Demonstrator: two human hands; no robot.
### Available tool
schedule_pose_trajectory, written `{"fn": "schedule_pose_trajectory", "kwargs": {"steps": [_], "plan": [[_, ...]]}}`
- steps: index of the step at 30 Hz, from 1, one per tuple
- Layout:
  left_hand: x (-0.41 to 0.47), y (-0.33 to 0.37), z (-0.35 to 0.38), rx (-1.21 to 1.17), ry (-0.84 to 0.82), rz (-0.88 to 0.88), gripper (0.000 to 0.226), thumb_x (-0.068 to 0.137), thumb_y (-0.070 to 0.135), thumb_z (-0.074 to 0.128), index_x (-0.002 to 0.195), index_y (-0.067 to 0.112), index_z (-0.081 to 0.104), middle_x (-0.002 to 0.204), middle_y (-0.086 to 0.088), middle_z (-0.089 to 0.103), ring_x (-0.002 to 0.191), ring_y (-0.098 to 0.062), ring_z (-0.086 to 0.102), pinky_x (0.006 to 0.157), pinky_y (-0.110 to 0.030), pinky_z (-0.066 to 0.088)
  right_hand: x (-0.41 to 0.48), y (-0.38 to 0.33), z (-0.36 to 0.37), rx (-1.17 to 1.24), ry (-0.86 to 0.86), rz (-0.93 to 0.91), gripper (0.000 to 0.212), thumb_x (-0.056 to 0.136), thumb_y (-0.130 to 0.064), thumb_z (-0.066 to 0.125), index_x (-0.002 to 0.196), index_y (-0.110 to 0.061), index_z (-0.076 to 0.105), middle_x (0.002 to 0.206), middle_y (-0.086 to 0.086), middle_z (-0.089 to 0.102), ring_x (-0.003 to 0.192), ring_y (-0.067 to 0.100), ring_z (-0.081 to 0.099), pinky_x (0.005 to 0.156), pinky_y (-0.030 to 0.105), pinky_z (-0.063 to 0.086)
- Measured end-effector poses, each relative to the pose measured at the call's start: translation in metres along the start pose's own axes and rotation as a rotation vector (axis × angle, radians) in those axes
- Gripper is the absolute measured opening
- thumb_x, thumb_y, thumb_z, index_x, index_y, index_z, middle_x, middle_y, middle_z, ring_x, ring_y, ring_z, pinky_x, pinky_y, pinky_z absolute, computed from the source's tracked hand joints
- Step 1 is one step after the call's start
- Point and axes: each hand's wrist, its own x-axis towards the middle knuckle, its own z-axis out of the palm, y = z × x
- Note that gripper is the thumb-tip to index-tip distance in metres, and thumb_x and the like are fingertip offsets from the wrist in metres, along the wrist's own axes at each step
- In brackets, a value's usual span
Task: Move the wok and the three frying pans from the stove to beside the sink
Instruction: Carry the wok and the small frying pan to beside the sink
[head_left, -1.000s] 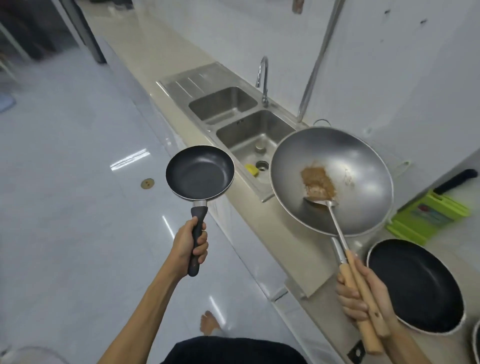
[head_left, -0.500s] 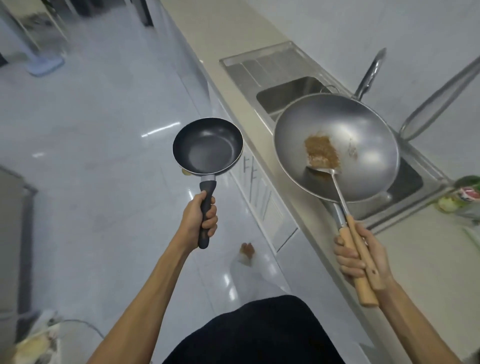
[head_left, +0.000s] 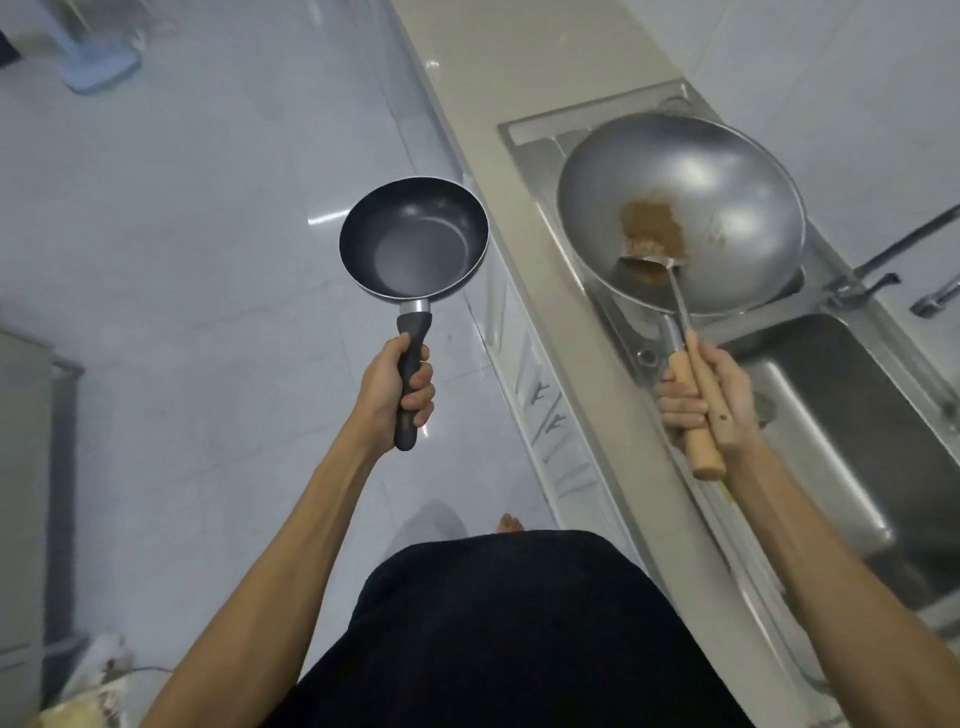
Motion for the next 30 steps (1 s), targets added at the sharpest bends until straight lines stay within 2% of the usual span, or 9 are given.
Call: {"fn": "schedule_pose_trajectory", "kwargs": {"steps": [4,6,13,17,19,21,24,28,30], "plan": [[0.072,0.050,-0.008,0.011,0.016,-0.030,0.031,0.102,0.034,0.036,0.081,0.015,0.049,0.050,0.005,0.036,0.029,-0.009,0.026,0.031,-0.018,0.028,0.085,-0.061,0.040,0.089,0.007,0.022,0.050,0.092,-0.063,0.042,0.078,-0.015,0.042,0.051,-0.005,0.044,0.033,0.004,0.043,0.030,0.016,0.035],[0.077,0.053,-0.009,0.008,0.015,-0.034,0.032,0.103,0.034,0.035,0.081,0.015,0.049,0.050,0.005,0.035,0.029,-0.008,0.026,0.031,-0.018,0.027,0.096,-0.070,0.045,0.107,-0.008,0.019,0.048,0.092,-0.063,0.043,0.078,-0.016,0.040,0.051,-0.005,0.044,0.033,0.004,0.043,0.030,0.016,0.035],[0.184,0.158,-0.043,0.093,-0.041,-0.105,0.032,0.104,0.033,0.035,0.082,0.014,0.049,0.050,0.004,0.036,0.030,-0.009,0.028,0.030,-0.018,0.027,0.205,-0.102,0.103,0.212,-0.025,-0.061,0.049,0.083,-0.056,0.052,0.067,-0.009,0.052,0.050,-0.006,0.039,0.035,0.002,0.033,0.031,0.016,0.035],[0.241,0.227,-0.069,0.178,-0.086,-0.143,0.034,0.104,0.035,0.036,0.085,0.012,0.051,0.052,0.001,0.039,0.032,-0.010,0.032,0.031,-0.020,0.032,0.260,-0.105,0.129,0.319,0.042,-0.139,0.057,0.092,-0.062,0.042,0.070,-0.010,0.052,0.050,-0.004,0.045,0.033,0.005,0.043,0.031,0.015,0.035],[0.269,0.256,-0.081,0.206,-0.114,-0.167,0.034,0.104,0.035,0.037,0.085,0.011,0.051,0.053,0.001,0.038,0.031,-0.010,0.032,0.030,-0.020,0.033,0.283,-0.106,0.141,0.342,0.040,-0.166,0.051,0.089,-0.060,0.049,0.073,-0.012,0.049,0.051,-0.004,0.046,0.034,0.004,0.043,0.033,0.015,0.035],[0.292,0.279,-0.087,0.247,-0.137,-0.206,0.034,0.104,0.035,0.037,0.086,0.011,0.051,0.053,0.001,0.039,0.031,-0.010,0.032,0.030,-0.020,0.033,0.296,-0.104,0.151,0.354,0.014,-0.182,0.044,0.080,-0.052,0.067,0.076,-0.013,0.047,0.052,-0.005,0.046,0.034,0.004,0.043,0.034,0.015,0.034],[0.333,0.308,-0.088,0.297,-0.173,-0.254,0.033,0.104,0.035,0.037,0.086,0.011,0.050,0.052,0.001,0.040,0.032,-0.010,0.032,0.031,-0.020,0.032,0.311,-0.103,0.167,0.390,-0.008,-0.215,0.046,0.068,-0.043,0.082,0.078,-0.011,0.051,0.052,-0.005,0.047,0.036,0.002,0.035,0.033,0.014,0.036],[0.396,0.341,-0.077,0.369,-0.237,-0.291,0.034,0.104,0.036,0.036,0.084,0.011,0.050,0.051,0.002,0.040,0.032,-0.010,0.032,0.032,-0.019,0.032,0.336,-0.111,0.186,0.393,0.087,-0.289,0.045,0.079,-0.057,0.061,0.078,-0.014,0.049,0.051,-0.008,0.046,0.033,0.002,0.041,0.033,0.011,0.033],[0.429,0.356,-0.067,0.391,-0.274,-0.305,0.034,0.104,0.035,0.036,0.084,0.011,0.051,0.052,0.001,0.040,0.032,-0.010,0.032,0.031,-0.019,0.032,0.351,-0.117,0.192,0.408,0.117,-0.313,0.047,0.085,-0.061,0.052,0.079,-0.015,0.049,0.051,-0.009,0.045,0.033,0.002,0.038,0.032,0.011,0.031]]}}
